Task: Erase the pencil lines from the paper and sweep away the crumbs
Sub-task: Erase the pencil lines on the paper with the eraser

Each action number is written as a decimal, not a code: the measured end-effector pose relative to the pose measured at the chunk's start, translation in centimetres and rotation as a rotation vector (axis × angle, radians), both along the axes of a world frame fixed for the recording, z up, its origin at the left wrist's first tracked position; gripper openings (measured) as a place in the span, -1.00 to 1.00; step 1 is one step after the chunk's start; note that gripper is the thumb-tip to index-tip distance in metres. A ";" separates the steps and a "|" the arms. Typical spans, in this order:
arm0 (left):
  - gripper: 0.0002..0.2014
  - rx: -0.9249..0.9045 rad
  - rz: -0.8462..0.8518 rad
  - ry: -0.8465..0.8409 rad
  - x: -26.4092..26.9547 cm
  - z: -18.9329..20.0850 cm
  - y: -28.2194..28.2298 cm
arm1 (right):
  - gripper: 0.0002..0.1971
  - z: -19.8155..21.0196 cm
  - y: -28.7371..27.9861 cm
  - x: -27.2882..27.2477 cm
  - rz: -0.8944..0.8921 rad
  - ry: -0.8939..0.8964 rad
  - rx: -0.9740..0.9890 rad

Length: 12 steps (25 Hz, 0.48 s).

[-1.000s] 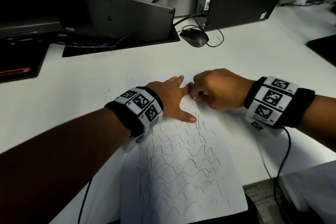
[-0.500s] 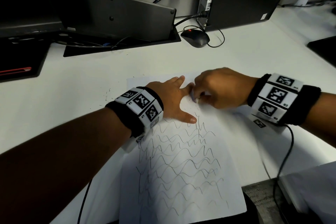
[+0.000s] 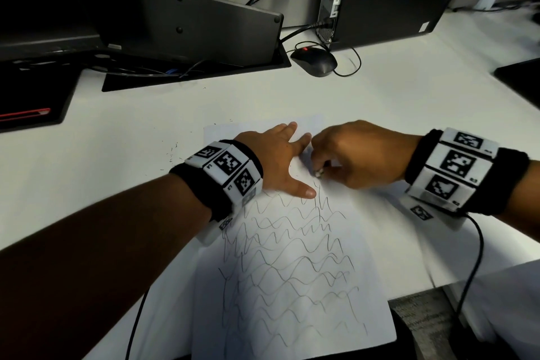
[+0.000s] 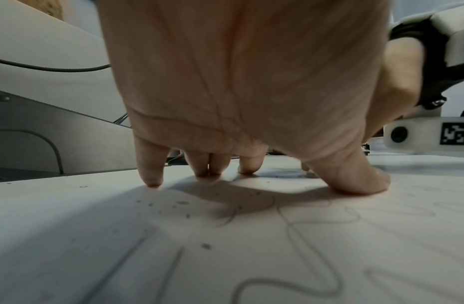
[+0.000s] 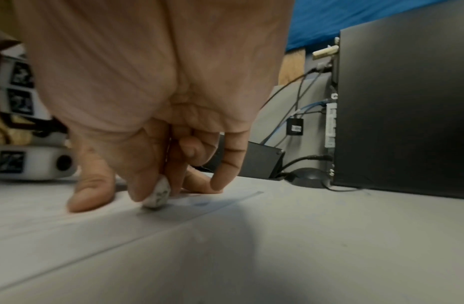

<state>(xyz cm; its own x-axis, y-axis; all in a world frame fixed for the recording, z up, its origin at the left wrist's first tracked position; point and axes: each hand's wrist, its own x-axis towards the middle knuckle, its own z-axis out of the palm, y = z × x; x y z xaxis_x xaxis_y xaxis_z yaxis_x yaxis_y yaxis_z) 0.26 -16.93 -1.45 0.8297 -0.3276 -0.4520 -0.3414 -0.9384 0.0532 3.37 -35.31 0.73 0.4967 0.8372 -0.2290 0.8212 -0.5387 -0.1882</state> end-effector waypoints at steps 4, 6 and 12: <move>0.03 0.014 0.000 0.006 0.0 -0.1 -0.2 | -0.81 -0.3 0.5 1.2 -0.131 -0.123 0.063; -0.07 -0.004 0.004 0.014 0.0 0.0 0.0 | -0.83 -1.1 1.2 0.2 -0.037 -0.060 0.072; -0.05 0.003 -0.002 0.015 0.0 0.0 0.1 | -0.83 -0.7 1.6 1.0 -0.047 -0.121 0.060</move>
